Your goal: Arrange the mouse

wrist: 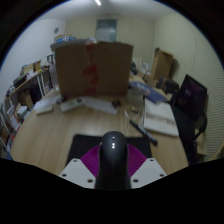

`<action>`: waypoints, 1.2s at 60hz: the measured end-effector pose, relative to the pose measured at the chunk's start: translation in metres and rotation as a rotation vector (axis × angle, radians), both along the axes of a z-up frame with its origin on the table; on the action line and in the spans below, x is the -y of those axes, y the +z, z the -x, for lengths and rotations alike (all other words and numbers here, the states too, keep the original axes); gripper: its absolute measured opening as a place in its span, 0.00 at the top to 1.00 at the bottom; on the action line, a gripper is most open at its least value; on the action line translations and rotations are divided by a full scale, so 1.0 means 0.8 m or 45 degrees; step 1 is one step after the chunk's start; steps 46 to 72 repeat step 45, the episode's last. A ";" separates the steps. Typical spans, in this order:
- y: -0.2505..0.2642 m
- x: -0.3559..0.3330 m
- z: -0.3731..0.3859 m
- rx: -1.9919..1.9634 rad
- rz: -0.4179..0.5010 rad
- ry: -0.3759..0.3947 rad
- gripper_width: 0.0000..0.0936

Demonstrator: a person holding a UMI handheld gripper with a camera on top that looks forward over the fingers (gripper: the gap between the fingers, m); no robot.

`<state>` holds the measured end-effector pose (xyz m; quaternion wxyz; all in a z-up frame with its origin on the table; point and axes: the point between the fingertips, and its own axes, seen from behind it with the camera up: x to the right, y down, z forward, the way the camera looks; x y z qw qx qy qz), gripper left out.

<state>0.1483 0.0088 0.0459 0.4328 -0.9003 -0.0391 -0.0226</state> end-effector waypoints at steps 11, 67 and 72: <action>-0.068 0.017 -0.014 -0.059 0.039 0.020 0.56; 0.028 0.147 0.019 -0.136 0.167 -0.248 0.10; 0.028 0.147 0.019 -0.136 0.167 -0.248 0.10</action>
